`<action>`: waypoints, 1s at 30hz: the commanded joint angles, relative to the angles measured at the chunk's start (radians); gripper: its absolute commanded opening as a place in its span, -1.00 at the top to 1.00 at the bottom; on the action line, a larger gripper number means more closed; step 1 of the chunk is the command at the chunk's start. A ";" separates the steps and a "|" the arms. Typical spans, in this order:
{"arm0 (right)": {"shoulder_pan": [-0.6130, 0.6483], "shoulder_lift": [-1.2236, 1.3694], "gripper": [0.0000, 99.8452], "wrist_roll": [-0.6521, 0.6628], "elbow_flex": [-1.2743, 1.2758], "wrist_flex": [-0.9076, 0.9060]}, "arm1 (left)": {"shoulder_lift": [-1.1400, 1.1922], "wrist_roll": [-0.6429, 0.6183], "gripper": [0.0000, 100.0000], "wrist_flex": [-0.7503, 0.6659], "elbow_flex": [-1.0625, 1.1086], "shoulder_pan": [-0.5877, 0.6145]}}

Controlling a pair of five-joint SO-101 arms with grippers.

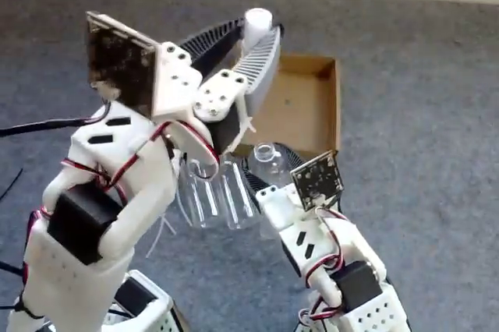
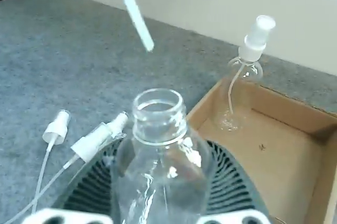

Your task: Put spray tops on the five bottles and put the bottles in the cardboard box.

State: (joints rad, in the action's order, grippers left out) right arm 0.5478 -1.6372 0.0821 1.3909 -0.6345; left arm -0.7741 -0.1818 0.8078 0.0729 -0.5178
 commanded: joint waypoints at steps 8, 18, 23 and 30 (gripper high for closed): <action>-0.012 -0.008 0.99 -0.011 -0.004 0.025 | -0.001 -0.005 0.99 -0.026 0.025 -0.116; -0.012 -0.008 0.99 -0.011 -0.004 0.025 | -0.002 -0.005 0.99 -0.026 0.071 -0.074; -0.012 -0.008 0.99 -0.011 -0.004 0.025 | -0.001 -0.003 0.99 -0.026 0.070 -0.071; -0.013 -0.016 0.99 -0.017 -0.008 0.025 | -0.001 -0.003 0.99 -0.031 0.222 -0.074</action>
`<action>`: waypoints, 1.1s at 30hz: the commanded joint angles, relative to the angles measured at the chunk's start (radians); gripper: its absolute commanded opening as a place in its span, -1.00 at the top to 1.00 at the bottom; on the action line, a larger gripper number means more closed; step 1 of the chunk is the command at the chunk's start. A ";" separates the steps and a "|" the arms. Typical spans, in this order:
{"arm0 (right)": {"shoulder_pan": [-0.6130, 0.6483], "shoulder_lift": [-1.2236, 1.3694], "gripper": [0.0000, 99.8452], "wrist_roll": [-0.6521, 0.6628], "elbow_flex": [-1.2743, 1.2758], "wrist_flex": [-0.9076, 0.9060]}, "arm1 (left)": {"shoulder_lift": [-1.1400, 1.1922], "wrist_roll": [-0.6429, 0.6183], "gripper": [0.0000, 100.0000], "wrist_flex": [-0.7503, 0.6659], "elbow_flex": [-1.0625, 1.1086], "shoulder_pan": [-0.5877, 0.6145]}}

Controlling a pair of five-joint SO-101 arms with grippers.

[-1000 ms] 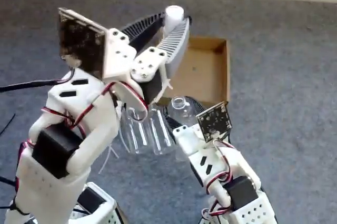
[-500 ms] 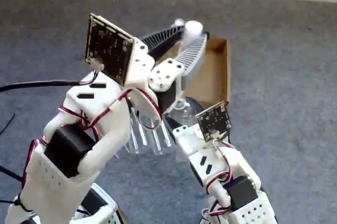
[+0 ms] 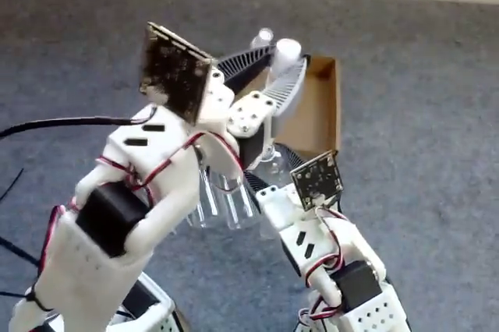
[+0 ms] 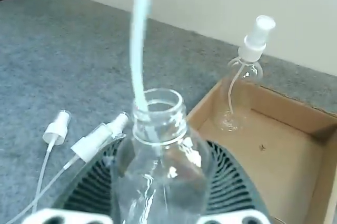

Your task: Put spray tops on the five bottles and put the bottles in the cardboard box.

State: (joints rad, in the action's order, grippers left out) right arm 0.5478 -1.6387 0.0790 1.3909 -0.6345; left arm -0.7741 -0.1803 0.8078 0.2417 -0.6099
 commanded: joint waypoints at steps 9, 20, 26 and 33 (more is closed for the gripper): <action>-0.015 -0.008 0.99 -0.015 -0.012 0.025 | -0.033 -0.005 0.98 -0.026 0.219 0.019; -0.056 -0.007 0.99 -0.017 -0.013 0.025 | -0.262 0.008 0.74 -0.025 0.387 0.016; -0.056 -0.007 0.99 -0.017 -0.012 0.025 | -0.232 0.078 0.74 -0.026 0.381 0.021; -0.056 -0.007 0.99 -0.017 -0.005 0.025 | -0.226 0.135 0.75 -0.029 0.222 0.096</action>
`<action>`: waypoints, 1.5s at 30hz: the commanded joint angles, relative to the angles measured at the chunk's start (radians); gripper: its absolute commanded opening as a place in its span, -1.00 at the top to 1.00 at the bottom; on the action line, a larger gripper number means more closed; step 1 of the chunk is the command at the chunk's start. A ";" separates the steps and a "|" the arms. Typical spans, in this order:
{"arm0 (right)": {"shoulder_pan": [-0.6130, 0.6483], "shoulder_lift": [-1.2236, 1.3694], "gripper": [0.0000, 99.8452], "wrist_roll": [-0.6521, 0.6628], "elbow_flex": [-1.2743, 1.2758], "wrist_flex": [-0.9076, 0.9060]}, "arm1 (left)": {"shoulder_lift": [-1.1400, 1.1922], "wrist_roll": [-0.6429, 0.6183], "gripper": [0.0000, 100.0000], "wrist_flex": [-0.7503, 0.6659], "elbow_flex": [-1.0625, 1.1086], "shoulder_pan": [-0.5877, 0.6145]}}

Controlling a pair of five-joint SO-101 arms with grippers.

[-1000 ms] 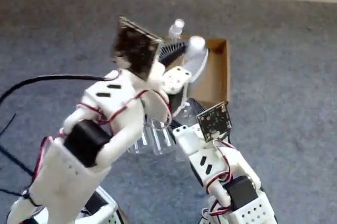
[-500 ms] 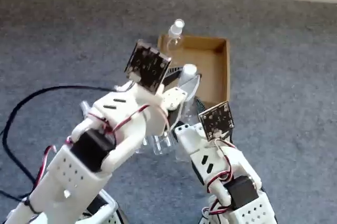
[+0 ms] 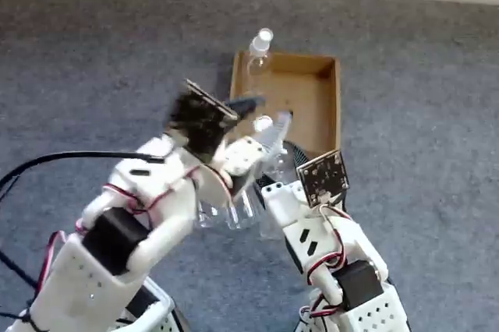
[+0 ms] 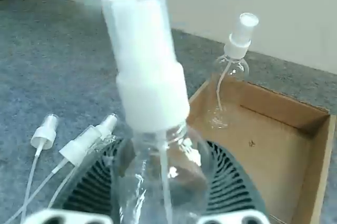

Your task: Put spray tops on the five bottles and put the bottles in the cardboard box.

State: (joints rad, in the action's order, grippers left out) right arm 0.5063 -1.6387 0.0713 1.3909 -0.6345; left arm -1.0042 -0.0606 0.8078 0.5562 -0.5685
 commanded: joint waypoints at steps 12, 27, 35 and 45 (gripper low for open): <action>-0.013 -0.007 0.99 -0.009 -0.010 0.025 | 0.005 0.117 0.94 -0.031 0.068 0.021; -0.031 -0.007 0.99 -0.006 -0.013 0.024 | 0.084 0.160 0.88 0.077 -0.110 0.065; -0.105 0.220 0.99 -0.008 -0.242 0.035 | -0.070 0.160 0.71 0.377 -0.111 0.291; -0.070 0.995 0.99 -0.126 -0.820 -0.038 | -0.275 0.152 0.59 0.124 0.458 0.289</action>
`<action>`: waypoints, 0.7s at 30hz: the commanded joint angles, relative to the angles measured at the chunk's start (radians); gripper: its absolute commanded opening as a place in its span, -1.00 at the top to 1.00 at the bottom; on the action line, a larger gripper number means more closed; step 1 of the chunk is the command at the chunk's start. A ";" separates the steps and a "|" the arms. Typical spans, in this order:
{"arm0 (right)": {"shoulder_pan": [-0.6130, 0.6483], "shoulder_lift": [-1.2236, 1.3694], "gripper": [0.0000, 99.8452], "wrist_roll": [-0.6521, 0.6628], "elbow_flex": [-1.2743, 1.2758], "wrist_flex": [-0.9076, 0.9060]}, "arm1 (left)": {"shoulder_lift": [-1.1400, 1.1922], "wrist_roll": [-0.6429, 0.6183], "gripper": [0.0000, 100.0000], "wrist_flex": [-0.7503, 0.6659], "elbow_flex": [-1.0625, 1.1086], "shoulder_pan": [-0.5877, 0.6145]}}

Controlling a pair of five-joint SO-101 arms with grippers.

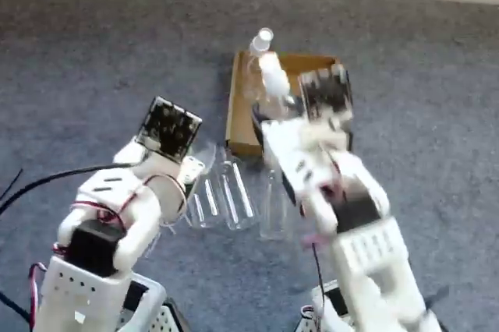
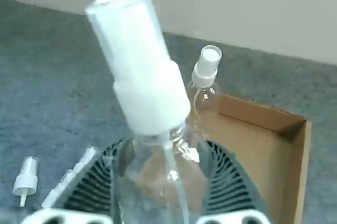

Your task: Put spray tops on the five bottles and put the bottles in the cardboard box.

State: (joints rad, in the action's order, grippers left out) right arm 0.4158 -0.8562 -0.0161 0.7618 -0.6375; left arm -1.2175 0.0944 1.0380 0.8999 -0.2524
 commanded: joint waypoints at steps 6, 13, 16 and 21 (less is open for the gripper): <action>0.137 0.437 0.99 -0.063 -0.417 -0.162 | -0.197 -0.058 0.57 -0.123 0.205 -0.071; 0.234 0.455 0.99 -0.068 -0.464 -0.168 | -0.236 -0.071 0.57 -0.129 0.240 -0.070; 0.265 0.455 0.99 -0.069 -0.464 -0.255 | -0.236 -0.071 0.57 -0.187 0.280 -0.056; 0.274 0.409 0.99 -0.069 -0.496 -0.366 | -0.236 -0.069 0.57 -0.282 0.346 0.018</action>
State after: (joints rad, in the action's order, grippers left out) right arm 0.6690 -0.3959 -0.0729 0.3429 -0.9582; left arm -1.4446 0.0284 0.8170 1.2421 -0.2862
